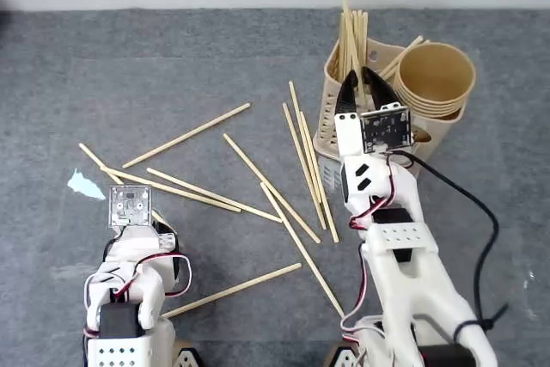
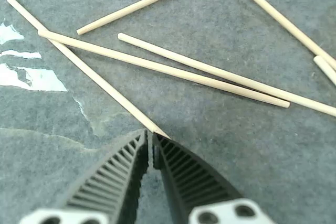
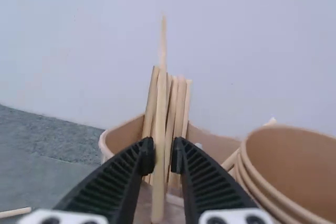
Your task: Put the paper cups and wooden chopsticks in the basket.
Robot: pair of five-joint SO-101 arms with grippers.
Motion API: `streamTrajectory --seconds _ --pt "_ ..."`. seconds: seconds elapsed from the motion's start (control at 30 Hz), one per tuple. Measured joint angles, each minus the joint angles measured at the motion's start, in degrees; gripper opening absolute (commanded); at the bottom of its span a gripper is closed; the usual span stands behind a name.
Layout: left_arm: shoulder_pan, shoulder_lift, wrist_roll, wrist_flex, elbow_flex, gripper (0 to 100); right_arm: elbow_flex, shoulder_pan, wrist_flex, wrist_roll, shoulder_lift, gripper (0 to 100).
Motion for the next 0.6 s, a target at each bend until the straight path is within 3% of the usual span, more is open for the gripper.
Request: streamTrajectory --seconds 0.23,0.6 --pt "0.0 0.0 0.0 0.0 0.0 2 0.2 0.2 14.8 -4.7 -10.4 0.5" --pt "0.0 0.0 0.0 0.0 0.0 2 0.3 -5.5 40.1 -4.9 -33.3 0.8"
